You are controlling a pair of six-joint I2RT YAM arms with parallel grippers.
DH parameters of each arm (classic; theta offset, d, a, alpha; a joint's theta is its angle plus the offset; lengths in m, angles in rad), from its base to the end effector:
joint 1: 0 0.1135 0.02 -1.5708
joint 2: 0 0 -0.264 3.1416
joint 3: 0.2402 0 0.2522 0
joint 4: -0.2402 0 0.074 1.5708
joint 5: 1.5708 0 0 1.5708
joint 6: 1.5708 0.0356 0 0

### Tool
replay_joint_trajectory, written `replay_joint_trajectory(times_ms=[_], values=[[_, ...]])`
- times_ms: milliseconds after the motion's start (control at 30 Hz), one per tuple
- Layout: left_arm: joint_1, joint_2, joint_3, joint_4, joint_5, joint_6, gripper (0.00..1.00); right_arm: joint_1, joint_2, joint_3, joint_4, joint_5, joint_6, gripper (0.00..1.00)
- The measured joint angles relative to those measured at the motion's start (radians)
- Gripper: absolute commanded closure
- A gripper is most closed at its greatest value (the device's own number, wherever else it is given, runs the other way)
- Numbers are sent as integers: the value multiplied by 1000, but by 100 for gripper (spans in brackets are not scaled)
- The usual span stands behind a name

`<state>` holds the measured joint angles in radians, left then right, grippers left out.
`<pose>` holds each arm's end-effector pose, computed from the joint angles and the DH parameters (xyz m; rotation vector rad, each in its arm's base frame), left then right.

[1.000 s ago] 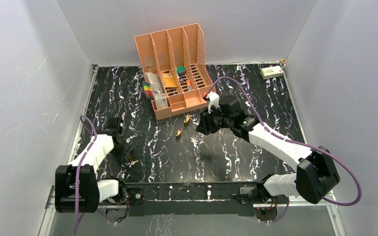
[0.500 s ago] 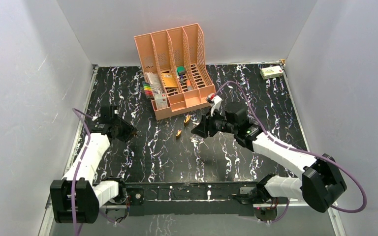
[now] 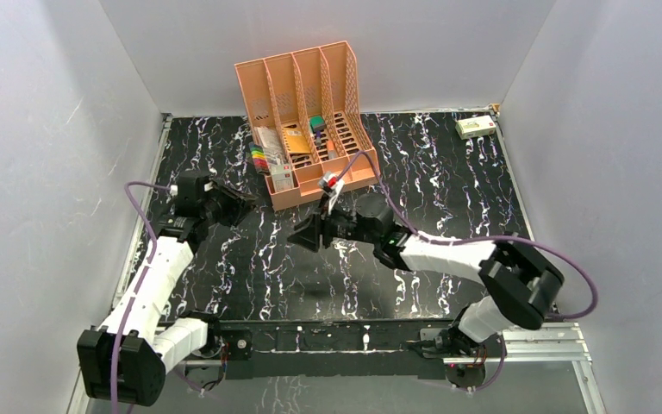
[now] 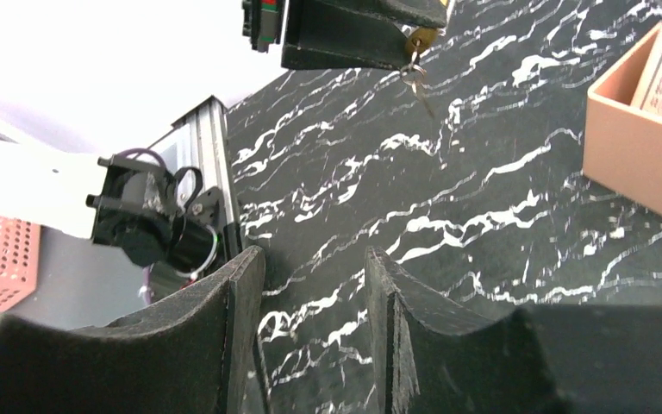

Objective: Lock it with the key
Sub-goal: Pick up the lock from the center of the board, then lock the lock.

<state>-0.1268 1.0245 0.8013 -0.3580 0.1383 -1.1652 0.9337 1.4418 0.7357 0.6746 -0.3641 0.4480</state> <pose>0.2239 -0.0335 0.2834 -1.0589 2.0248 -0.8680 0.1793 0.2636 0.2586 -0.7241 1.6241 1.3292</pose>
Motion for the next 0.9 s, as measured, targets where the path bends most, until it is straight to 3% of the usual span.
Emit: replay_joint_trajectory(times_ms=[200,433,900], values=[[-83,1,57,44,5,-17,100,34,122,62,148,46,20,36],[-95,0,58,68,13,-56,100,42,175,76,291,157,50,34],[-115,-26,55,130,26,-123,100,51,301,262,338,323,54,34]])
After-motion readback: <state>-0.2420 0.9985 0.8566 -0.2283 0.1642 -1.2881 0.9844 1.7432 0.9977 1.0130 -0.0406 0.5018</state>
